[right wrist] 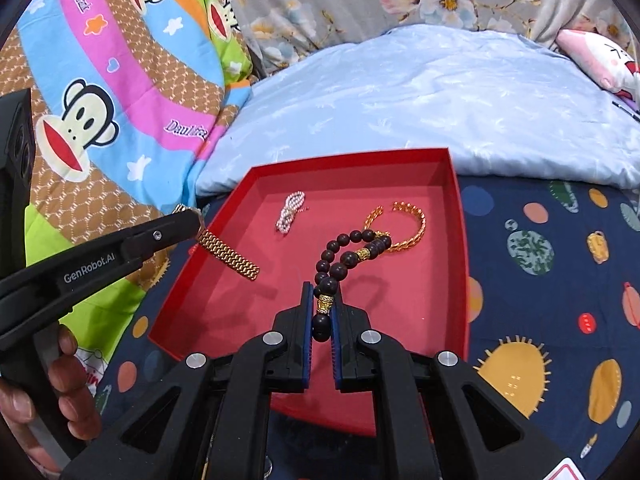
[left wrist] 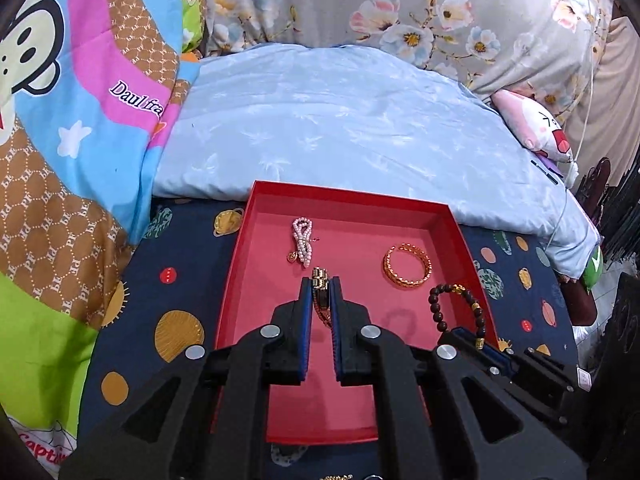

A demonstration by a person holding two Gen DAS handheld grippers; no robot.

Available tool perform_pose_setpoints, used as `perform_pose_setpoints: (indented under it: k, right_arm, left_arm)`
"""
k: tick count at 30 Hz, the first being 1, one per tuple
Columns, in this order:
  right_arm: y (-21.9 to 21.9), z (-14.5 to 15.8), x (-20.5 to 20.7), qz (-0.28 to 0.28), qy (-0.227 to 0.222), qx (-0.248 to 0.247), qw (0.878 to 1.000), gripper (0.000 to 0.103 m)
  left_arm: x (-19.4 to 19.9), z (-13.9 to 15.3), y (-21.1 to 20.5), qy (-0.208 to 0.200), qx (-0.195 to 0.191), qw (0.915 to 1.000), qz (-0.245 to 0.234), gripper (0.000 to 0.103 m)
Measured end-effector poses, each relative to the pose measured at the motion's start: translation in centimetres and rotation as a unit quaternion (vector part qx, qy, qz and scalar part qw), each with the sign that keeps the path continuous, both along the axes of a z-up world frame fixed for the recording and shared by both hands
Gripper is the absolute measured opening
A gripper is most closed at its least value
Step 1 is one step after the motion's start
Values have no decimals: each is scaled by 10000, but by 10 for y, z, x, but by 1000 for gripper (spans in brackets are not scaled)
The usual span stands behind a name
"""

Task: Organize jewelry
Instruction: 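Release the watch into the red tray with the left tool while the right tool releases the bracelet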

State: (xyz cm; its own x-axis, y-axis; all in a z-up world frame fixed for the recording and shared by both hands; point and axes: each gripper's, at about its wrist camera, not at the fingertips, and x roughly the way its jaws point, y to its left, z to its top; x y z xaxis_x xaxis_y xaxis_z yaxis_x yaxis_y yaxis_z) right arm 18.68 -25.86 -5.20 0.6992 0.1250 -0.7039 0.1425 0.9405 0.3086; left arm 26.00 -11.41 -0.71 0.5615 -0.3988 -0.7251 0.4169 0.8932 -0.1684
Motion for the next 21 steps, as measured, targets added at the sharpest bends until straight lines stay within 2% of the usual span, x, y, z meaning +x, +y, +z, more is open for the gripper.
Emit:
perform_pose_setpoints:
  k: [12, 14, 15, 16, 19, 21]
  right_arm:
    - [-2, -19, 11, -21, 159, -24, 9999, 10]
    - [-3, -19, 9, -60, 143, -25, 9999, 11]
    - [-4, -18, 8, -82, 135, -31, 9999, 12]
    - [-5, -16, 6, -121, 119, -39, 9998, 15]
    - [-7, -9, -2, -199, 25, -90, 9998, 24]
    - [-7, -4, -10, -228, -32, -117, 9997, 25]
  left_arm:
    - [13, -18, -3, 120, 15, 9999, 115, 8]
    - [13, -16, -2, 37, 10, 9998, 173, 19]
    - [13, -15, 0, 10, 30, 9997, 242, 39]
    - [13, -12, 2, -34, 2, 9995, 304, 50]
    - [10, -6, 8, -119, -20, 9992, 377, 53]
    - [7, -3, 13, -119, -33, 9991, 417, 53]
